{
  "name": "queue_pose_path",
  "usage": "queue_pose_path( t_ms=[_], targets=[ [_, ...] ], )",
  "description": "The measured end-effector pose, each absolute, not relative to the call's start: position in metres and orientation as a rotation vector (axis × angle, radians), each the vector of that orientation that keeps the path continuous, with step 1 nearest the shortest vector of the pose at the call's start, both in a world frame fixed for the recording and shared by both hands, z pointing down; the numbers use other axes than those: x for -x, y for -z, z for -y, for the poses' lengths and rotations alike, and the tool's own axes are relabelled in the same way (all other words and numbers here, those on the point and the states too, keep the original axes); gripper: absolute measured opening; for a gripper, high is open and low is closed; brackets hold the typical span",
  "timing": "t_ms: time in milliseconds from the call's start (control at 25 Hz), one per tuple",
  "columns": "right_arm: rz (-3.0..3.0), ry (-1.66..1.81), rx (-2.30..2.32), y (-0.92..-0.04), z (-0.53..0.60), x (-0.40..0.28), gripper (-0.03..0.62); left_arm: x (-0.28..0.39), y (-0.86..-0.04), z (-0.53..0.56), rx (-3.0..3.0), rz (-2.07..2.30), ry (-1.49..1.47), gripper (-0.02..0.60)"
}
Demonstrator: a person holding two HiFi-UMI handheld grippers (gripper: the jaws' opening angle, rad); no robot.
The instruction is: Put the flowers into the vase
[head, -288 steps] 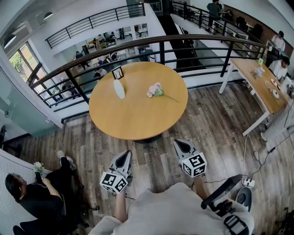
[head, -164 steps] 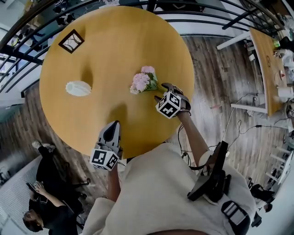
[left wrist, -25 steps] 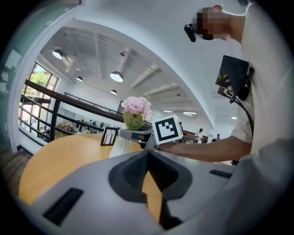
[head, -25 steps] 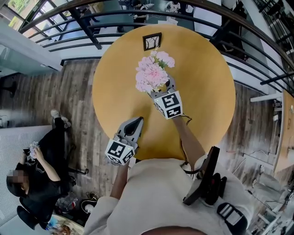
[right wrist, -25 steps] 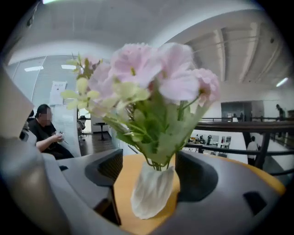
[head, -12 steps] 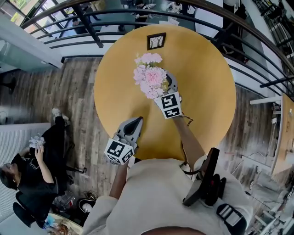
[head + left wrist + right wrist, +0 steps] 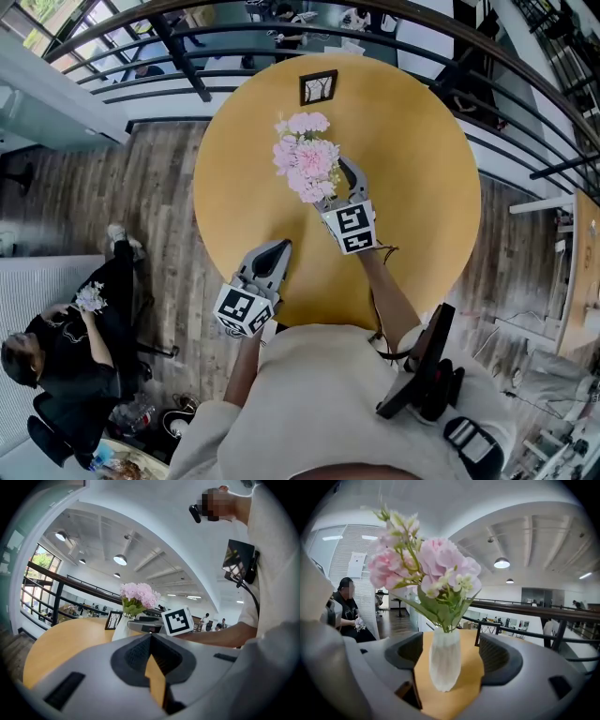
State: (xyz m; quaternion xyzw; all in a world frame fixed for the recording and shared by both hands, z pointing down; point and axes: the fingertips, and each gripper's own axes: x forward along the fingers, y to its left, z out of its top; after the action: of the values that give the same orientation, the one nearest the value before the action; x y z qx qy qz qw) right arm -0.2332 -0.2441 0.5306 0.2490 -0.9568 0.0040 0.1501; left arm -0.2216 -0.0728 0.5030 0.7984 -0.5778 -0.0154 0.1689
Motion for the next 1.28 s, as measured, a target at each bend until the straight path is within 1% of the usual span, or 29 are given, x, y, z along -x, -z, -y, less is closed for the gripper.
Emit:
queue_pose_path(
  t_ms=[120,160,200,280,320,760,1080,1280],
  targets=[
    [2.746,-0.082,-0.737,-0.539,0.234,0.212,0.382,0.22,-0.502,0.075,-2.284,1.637,0.039,0.006],
    [2.743,-0.107,-0.738,-0.543,0.231,0.205,0.356,0.218,-0.501,0.077,-2.291,1.634,0.037,0.006],
    [2.741,-0.126,-0.742,-0.546,0.228,0.199,0.299,0.215,-0.5,0.079,-2.299,1.629,0.035,0.006],
    [2.746,-0.158,-0.754,-0.548,0.223,0.187,0.085,0.208,-0.499,0.082,-2.32,1.614,0.03,0.006],
    [2.755,-0.177,-0.743,-0.548,0.219,0.182,0.008,0.204,-0.497,0.083,-2.331,1.606,0.027,0.006],
    [2.829,-0.204,-0.627,-0.541,0.162,0.133,0.008,0.133,-0.493,0.069,-2.403,1.562,-0.002,0.006],
    [2.858,-0.187,-0.536,-0.551,0.119,0.103,0.008,0.109,-0.513,0.038,-2.351,1.629,-0.003,0.006],
    [2.86,-0.188,-0.553,-0.53,0.086,0.082,0.008,0.087,-0.492,0.023,-2.395,1.592,0.0,0.006]
  ],
)
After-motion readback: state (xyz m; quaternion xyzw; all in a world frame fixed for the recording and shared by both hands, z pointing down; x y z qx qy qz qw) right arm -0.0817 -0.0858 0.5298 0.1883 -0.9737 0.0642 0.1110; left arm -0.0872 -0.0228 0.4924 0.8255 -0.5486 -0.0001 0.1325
